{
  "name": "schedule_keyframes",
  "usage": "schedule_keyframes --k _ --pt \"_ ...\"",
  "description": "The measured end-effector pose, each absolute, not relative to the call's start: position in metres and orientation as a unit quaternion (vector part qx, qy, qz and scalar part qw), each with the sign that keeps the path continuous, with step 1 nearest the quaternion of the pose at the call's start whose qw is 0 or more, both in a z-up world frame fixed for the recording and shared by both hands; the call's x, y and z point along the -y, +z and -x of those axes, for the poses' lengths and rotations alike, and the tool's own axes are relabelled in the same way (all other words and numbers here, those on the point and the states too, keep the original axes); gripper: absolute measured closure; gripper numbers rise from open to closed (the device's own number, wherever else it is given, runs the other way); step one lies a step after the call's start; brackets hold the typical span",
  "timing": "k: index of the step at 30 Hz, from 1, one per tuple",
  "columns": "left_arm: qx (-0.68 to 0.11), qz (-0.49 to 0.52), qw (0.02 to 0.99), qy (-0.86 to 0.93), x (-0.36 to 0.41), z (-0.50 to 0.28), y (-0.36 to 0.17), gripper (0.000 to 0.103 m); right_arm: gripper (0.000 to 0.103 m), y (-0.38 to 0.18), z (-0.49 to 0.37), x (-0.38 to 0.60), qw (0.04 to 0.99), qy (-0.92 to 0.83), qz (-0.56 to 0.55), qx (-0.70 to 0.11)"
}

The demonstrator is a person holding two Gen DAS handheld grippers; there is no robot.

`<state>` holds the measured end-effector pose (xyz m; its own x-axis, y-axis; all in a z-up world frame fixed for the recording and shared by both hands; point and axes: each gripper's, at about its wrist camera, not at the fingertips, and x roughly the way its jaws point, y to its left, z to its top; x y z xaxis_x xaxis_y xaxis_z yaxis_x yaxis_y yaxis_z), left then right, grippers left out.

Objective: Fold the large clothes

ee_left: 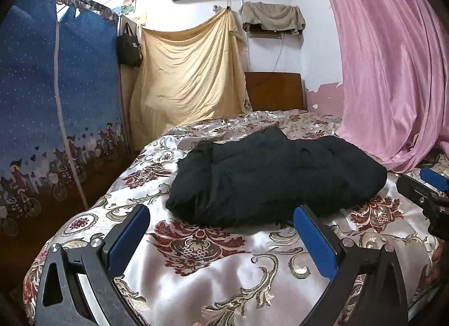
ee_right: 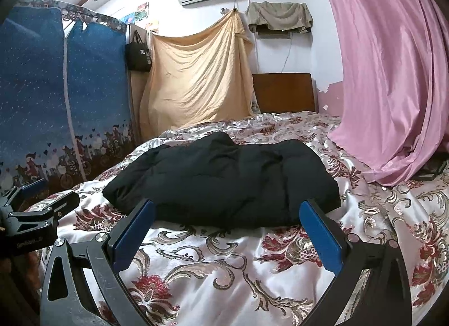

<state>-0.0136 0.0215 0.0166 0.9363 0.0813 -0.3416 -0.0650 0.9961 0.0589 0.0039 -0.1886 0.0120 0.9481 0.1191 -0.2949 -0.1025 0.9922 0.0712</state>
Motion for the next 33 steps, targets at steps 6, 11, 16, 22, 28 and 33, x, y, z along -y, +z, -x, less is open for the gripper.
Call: schedule_keyframes --k 6,11,16,22,28,33 --pt "-0.173 -0.022 0.984 0.037 -0.0218 0.0135 0.0169 0.000 0.002 0.0119 -0.0045 0.1899 0.987 0.056 -0.026 -0.150" --pt "-0.171 -0.023 0.984 0.038 -0.0220 0.0145 0.0174 0.000 0.002 0.0125 -0.0044 0.1894 0.987 0.057 -0.025 -0.150" --pt "-0.170 -0.021 0.984 0.040 -0.0215 0.0154 0.0185 0.000 0.002 0.0132 -0.0053 0.1903 0.986 0.057 -0.025 -0.153" --pt "-0.170 -0.021 0.984 0.040 -0.0221 0.0155 0.0183 0.000 0.002 0.0128 -0.0055 0.1901 0.986 0.056 -0.023 -0.153" --pt "-0.169 -0.020 0.985 0.042 -0.0220 0.0170 0.0191 0.000 0.002 0.0111 -0.0054 0.1923 0.986 0.059 -0.022 -0.156" --pt "-0.170 -0.020 0.984 0.043 -0.0224 0.0171 0.0189 0.000 0.002 0.0102 -0.0070 0.1947 0.986 0.058 -0.021 -0.157"
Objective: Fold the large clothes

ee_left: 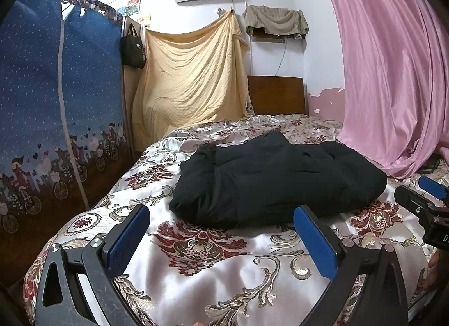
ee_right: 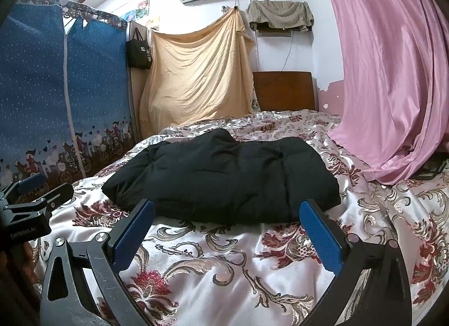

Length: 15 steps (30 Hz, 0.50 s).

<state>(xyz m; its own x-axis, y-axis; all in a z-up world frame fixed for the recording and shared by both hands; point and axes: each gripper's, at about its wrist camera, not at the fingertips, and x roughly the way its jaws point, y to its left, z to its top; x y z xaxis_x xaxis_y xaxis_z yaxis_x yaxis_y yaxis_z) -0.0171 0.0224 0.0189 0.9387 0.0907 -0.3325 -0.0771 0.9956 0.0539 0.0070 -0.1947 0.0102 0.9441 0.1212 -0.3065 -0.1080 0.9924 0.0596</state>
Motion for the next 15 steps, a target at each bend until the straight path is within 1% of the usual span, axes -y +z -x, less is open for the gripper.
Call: schedule_keyframes --k 15 --pt "-0.168 -0.019 0.985 0.044 -0.0211 0.0178 0.0229 0.000 0.002 0.0105 -0.0068 0.1946 0.986 0.059 -0.021 -0.157"
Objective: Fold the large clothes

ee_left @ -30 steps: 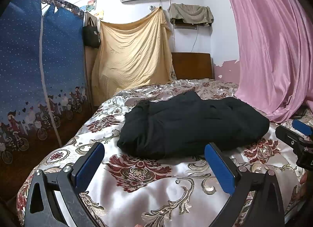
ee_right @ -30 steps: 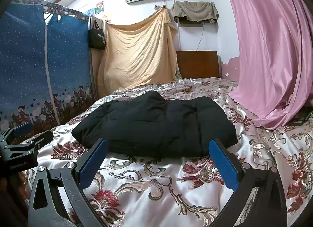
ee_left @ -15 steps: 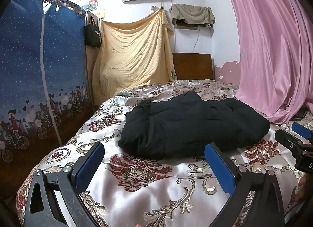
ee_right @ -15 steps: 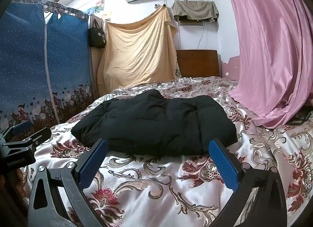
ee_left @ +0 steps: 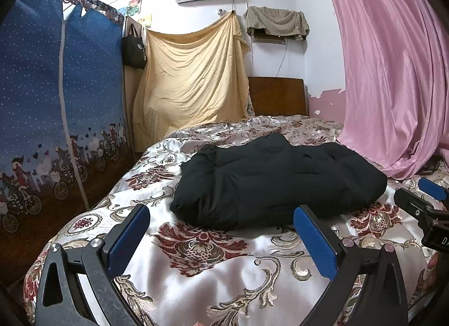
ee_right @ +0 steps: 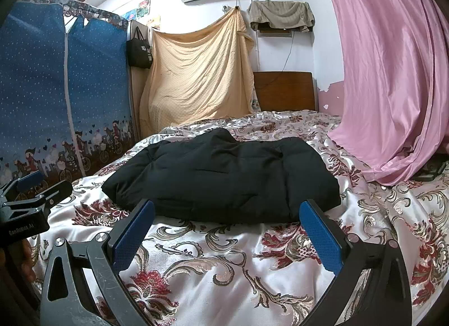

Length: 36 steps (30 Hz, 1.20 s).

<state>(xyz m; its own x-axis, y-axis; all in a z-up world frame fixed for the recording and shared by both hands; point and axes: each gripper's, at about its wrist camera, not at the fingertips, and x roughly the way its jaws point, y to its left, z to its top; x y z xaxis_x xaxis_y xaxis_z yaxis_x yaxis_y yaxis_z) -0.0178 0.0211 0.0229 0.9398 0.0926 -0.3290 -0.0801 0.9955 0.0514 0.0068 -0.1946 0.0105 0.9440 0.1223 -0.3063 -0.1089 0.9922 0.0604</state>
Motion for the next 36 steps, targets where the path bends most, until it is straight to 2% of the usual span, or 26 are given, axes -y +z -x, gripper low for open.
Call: schedule_keyframes --k 36 --pt "-0.169 -0.016 0.984 0.044 -0.0192 0.0190 0.0218 0.000 0.002 0.0084 -0.0072 0.1982 0.985 0.061 -0.020 -0.158"
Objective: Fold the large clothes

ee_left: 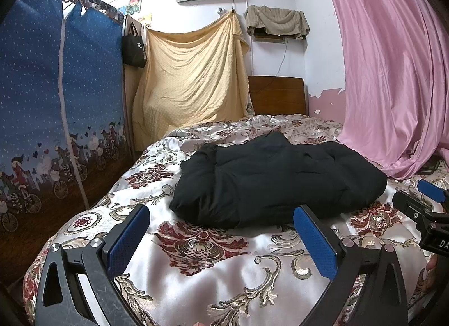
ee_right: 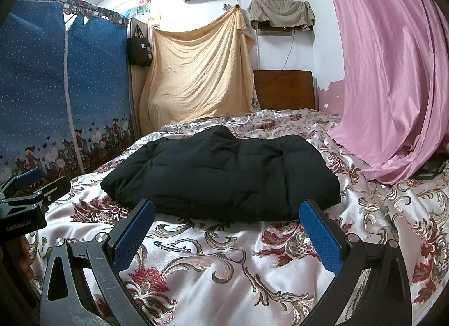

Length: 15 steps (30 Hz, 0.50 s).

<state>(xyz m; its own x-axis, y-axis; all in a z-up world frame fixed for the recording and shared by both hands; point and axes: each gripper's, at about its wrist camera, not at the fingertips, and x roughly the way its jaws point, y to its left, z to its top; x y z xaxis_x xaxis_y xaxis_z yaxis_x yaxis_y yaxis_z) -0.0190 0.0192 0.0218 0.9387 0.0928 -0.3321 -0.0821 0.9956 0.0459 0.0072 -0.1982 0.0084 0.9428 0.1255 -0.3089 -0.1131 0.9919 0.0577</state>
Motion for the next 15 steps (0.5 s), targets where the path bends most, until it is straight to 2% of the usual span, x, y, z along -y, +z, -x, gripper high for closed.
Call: schedule_keyframes --k 15 --pt "-0.172 -0.014 0.984 0.045 -0.0177 0.0192 0.0213 0.000 0.002 0.0061 -0.0077 0.2014 0.985 0.061 -0.019 -0.159"
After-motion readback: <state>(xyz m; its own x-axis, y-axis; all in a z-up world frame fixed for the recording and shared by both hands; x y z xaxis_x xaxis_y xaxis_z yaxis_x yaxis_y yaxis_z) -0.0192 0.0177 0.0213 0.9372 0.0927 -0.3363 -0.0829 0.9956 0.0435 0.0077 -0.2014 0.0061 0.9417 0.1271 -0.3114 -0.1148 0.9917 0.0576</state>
